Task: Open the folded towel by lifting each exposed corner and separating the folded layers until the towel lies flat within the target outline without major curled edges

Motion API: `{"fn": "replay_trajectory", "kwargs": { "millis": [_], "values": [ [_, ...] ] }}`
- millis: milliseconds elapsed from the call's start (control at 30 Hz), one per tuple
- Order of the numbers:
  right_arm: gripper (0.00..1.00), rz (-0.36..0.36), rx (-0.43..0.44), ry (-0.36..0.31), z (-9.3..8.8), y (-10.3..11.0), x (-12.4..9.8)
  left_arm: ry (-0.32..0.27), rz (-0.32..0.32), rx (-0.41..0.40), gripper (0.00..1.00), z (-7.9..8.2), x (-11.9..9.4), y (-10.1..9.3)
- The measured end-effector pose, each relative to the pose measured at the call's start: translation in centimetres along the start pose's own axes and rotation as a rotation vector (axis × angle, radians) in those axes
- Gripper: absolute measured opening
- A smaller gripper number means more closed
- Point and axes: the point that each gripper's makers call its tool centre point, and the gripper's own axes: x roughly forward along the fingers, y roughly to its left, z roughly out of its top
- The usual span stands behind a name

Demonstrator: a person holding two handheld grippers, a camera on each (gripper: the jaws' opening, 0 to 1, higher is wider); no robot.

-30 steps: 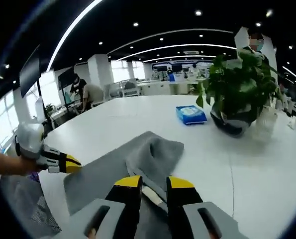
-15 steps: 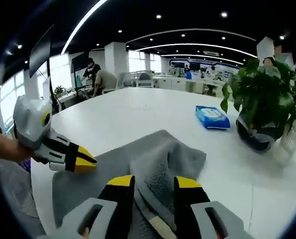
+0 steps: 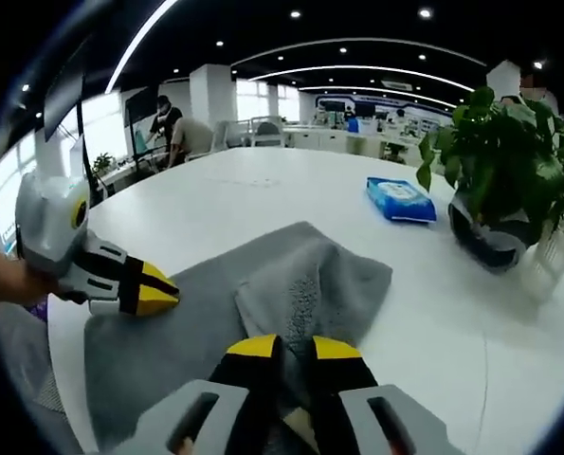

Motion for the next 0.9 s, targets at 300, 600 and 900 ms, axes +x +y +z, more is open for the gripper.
{"fn": "replay_trajectory", "kwargs": {
  "millis": [300,600,900],
  "values": [
    [0.05,-0.073,0.030,-0.013,-0.2,-2.6,-1.8,-0.004,0.051,-0.019,0.05,-0.8,-1.0,1.3],
    [0.04,-0.123,0.067,-0.009,-1.1,-4.5,-2.6,-0.009,0.100,-0.055,0.05,-1.9,-2.2,2.9],
    [0.04,-0.142,0.094,-0.002,-1.2,-5.2,-1.8,-0.004,0.171,-0.096,0.05,-3.4,-3.8,5.6]
  ]
}}
